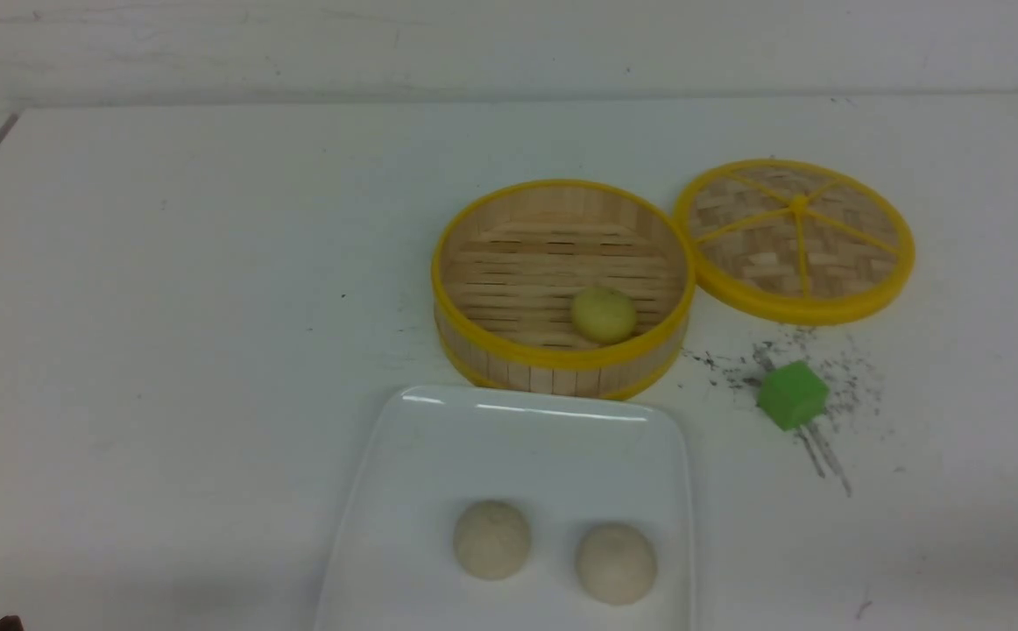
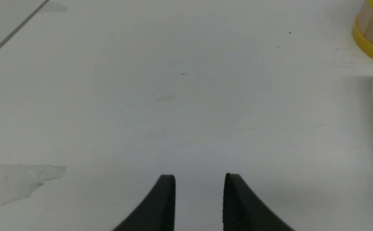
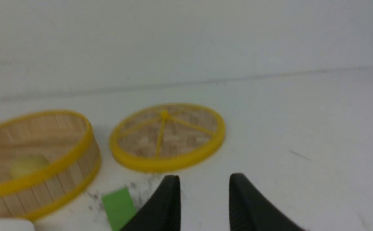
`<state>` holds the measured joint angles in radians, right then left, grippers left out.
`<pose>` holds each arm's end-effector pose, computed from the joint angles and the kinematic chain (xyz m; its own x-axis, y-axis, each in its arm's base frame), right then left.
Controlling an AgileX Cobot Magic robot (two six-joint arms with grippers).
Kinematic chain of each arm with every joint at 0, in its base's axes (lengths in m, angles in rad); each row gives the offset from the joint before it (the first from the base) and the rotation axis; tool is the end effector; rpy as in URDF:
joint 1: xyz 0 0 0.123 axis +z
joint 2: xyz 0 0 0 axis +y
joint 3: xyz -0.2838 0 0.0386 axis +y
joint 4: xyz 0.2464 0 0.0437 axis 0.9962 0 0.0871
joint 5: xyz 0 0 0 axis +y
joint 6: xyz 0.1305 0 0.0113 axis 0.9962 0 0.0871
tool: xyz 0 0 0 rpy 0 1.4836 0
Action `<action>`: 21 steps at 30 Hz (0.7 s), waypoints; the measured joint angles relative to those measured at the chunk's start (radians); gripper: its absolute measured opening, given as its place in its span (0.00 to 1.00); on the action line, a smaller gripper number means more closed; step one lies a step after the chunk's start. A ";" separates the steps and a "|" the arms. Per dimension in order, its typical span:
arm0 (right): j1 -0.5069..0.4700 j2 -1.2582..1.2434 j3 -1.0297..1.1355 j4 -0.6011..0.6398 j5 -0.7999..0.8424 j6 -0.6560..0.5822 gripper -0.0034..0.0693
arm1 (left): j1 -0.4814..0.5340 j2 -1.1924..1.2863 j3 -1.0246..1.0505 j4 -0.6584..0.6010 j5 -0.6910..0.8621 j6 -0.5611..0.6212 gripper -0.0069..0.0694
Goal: Put the steamed buns into the plate on the white tablecloth.
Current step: 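Reach toward a bun in the bamboo steamer with the right gripper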
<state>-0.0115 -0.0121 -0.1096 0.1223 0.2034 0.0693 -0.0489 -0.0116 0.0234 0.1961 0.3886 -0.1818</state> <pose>0.0860 0.0023 0.2323 0.0044 0.1879 -0.9822 -0.0142 0.9821 0.1878 0.0876 0.0054 0.1596 -0.3013 0.0148 -0.9534 -0.0216 0.9995 0.0223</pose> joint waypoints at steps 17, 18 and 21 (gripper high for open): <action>0.000 0.000 -0.156 0.146 0.090 0.026 0.38 | 0.000 0.000 0.000 0.000 0.000 0.000 0.41; 0.000 0.000 -0.156 0.146 0.090 0.026 0.38 | 0.000 0.000 0.000 0.000 0.000 0.000 0.41; 0.000 0.000 -0.156 0.158 0.093 0.026 0.38 | 0.000 0.000 0.000 0.000 0.000 0.000 0.41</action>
<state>-0.0115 -0.0121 -0.2657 0.2800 0.2961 0.0950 -0.0489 -0.0116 0.0234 0.1961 0.3886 -0.1818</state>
